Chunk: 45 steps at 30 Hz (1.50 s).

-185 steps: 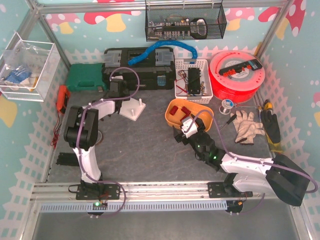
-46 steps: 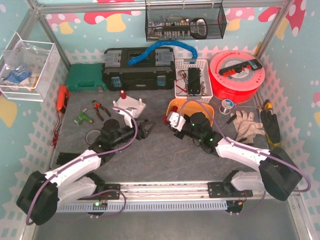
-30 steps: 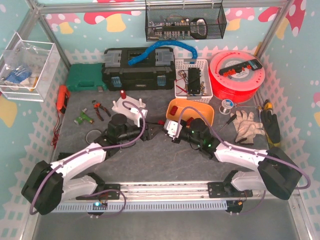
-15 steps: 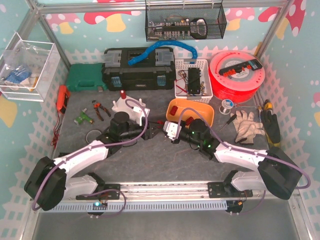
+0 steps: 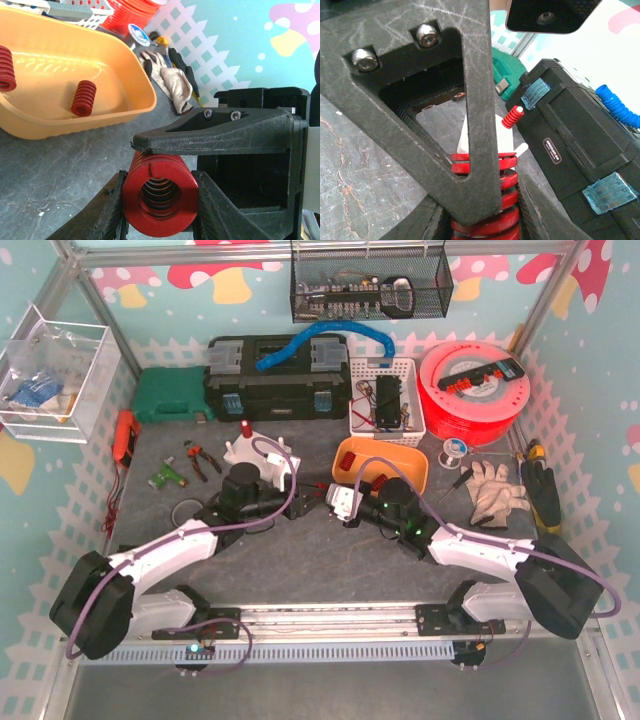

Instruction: Install the large spring

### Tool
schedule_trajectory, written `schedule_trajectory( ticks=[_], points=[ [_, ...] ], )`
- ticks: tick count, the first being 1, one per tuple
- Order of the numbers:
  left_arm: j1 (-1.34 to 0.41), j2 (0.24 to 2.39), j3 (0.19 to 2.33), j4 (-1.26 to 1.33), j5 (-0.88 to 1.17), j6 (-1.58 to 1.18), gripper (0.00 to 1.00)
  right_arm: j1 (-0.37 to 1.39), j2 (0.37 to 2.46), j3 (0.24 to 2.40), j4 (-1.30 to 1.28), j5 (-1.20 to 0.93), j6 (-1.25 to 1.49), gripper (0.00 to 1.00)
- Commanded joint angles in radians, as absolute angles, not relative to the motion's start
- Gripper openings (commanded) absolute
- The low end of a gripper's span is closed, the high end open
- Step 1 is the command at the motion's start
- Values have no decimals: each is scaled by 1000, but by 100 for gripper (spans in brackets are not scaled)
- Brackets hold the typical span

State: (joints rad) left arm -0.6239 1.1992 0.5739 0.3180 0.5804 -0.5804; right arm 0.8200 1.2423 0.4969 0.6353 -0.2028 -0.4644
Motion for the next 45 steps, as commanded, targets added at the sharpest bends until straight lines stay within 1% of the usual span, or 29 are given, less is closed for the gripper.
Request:
schedule_trajectory(
  ticks=[1,2,3,5,8,10,12,14,16,20,22,25,27,30,34,38,45],
  points=[
    [-632,1200,622,322,621,-610,0,832,1261,506,655,-226,-471,19],
    [-632,1196,623,313,611,-616,0,832,1265,506,656,-215,-464,25],
    [-633,1192,625,304,600,-622,0,832,1267,505,656,-205,-456,35],
    [-630,1181,633,281,571,-631,0,833,1266,500,655,-177,-436,50],
    [-617,1158,640,240,530,-641,0,833,1253,486,653,-101,-395,67],
    [-603,1142,643,215,485,-637,0,833,1243,477,646,-52,-365,72],
    [-585,1131,648,178,445,-612,0,833,1228,469,633,-17,-338,79],
    [-565,1132,672,102,380,-585,0,833,1210,477,593,3,-301,87],
    [-544,1137,705,25,295,-546,0,832,1182,486,550,12,-268,91],
    [-485,1154,759,-69,152,-504,0,832,1126,489,524,96,-189,94],
    [-458,1169,791,-98,89,-491,0,832,1106,489,524,161,-141,98],
    [-424,1199,838,-142,-25,-460,0,831,1106,504,500,255,-87,99],
    [-368,1227,871,-164,-94,-451,0,832,1118,502,510,310,-62,99],
    [-281,1284,918,-189,-112,-442,0,831,1150,529,461,407,6,99],
    [-194,1358,967,-201,-63,-435,0,831,1188,548,407,441,4,99],
    [-168,1422,1009,-215,-83,-416,0,831,1173,536,409,446,-4,99],
    [-157,1524,1068,-246,-135,-386,0,831,1084,481,458,455,-19,99]
  ],
)
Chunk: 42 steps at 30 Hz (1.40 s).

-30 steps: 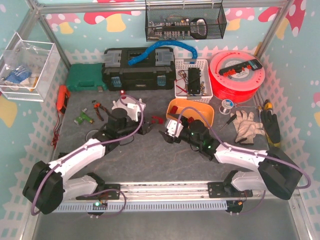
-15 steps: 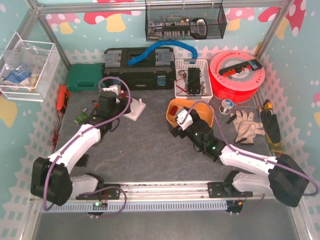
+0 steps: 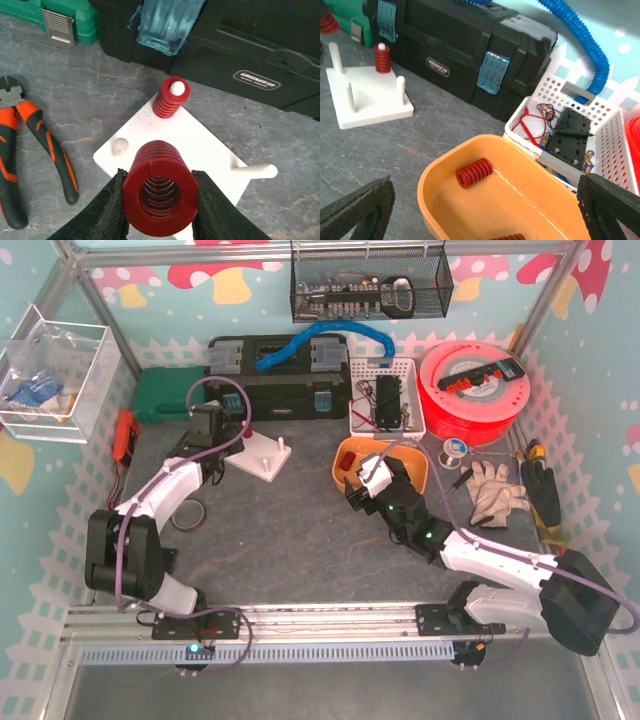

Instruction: Install the large spring

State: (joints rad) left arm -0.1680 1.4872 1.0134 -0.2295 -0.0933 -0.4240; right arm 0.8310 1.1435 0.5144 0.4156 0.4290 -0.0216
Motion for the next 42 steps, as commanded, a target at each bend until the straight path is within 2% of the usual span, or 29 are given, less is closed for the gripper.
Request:
schedule_trajectory(
  ticks=[1,10,31,34,40,42],
  points=[
    [-154,1539,1077,-254,-162,-386,0,831,1075,472,468,457,-22,99],
    [-152,1603,1109,-263,-241,-375,0,831,1049,449,490,468,-34,99],
    [-133,1721,1157,-265,-177,-360,0,831,1076,454,495,479,-44,99],
    [-132,1745,1164,-265,-174,-364,3,831,1083,458,494,478,-46,99],
    [-130,1785,1172,-265,-166,-372,15,831,1097,459,495,485,-49,99],
    [-129,1793,1173,-265,-156,-372,22,831,1101,461,494,488,-49,99]
  ],
)
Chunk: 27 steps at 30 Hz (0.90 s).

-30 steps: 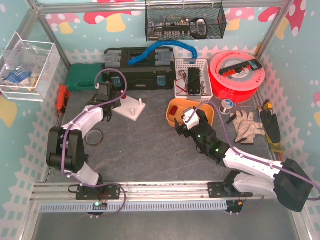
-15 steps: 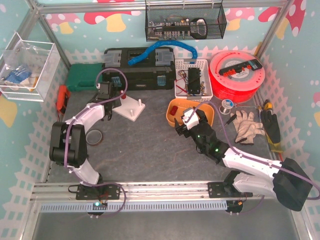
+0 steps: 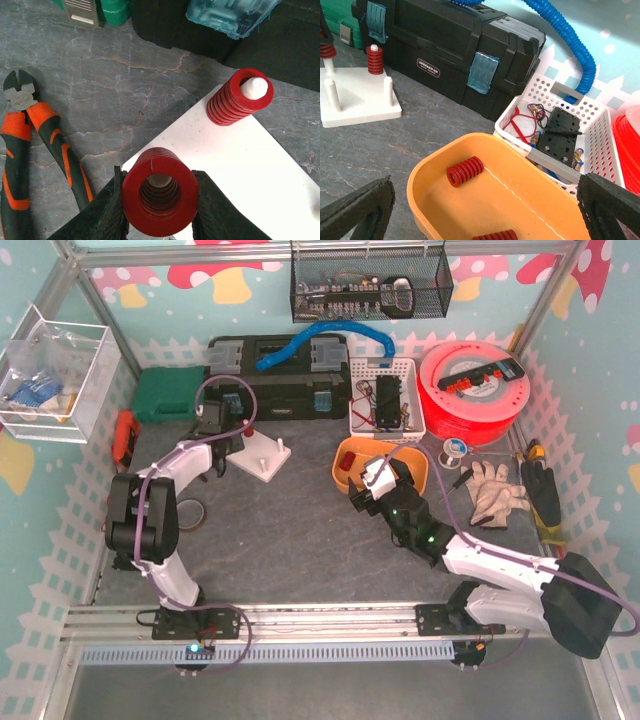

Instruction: Install the large spring

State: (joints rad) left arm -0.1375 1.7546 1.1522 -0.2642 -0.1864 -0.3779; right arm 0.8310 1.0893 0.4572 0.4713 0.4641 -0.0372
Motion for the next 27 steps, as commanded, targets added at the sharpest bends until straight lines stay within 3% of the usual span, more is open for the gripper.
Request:
schedule_trajectory(
  ticks=[1,7,16,27],
  points=[
    [-129,1795,1174,-265,-151,-374,25,831,1102,462,493,490,-50,99],
    [-126,1798,1177,-267,-109,-373,42,831,1108,465,487,497,-51,99],
    [-123,1745,1175,-272,-101,-385,54,829,1108,468,476,498,-47,99],
    [-127,1434,1019,-160,-3,-450,67,650,1254,640,217,292,249,99]
  ],
)
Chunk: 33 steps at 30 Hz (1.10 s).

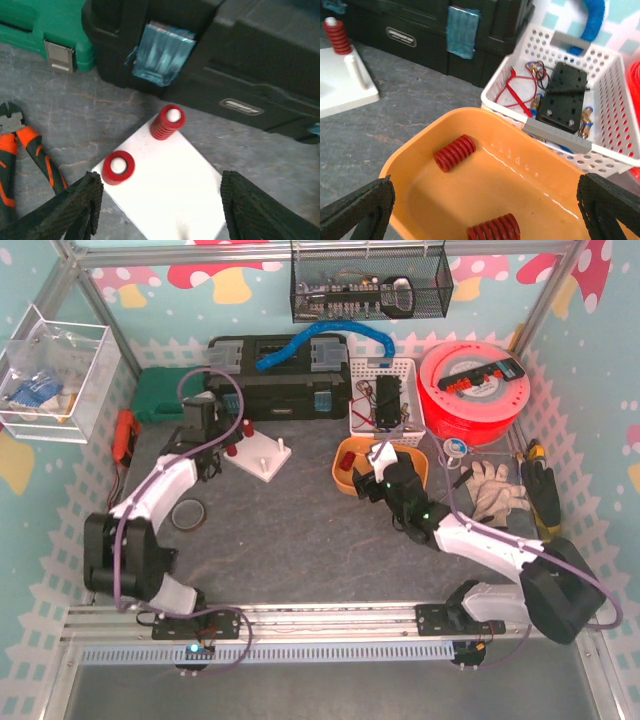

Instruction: Install the large spring

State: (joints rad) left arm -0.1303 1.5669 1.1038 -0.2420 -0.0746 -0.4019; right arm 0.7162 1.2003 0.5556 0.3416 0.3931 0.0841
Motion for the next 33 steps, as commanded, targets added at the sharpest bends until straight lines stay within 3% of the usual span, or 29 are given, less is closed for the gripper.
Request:
schedule_trajectory(
  ticks=[1,4,10,20,33],
  points=[
    [-131,1392,978,-119,26,-459,70,629,1277,663,188,273,297,99],
    [-149,1276,824,25,110,-490,87,586,1338,712,132,254,427,99],
    [-236,1133,595,272,195,-537,99,543,1448,777,111,168,615,91],
    [-392,1093,434,433,125,-448,99,498,1629,855,256,57,708,59],
    [-458,1024,335,503,74,-509,99,492,1784,956,247,16,699,55]
  ],
)
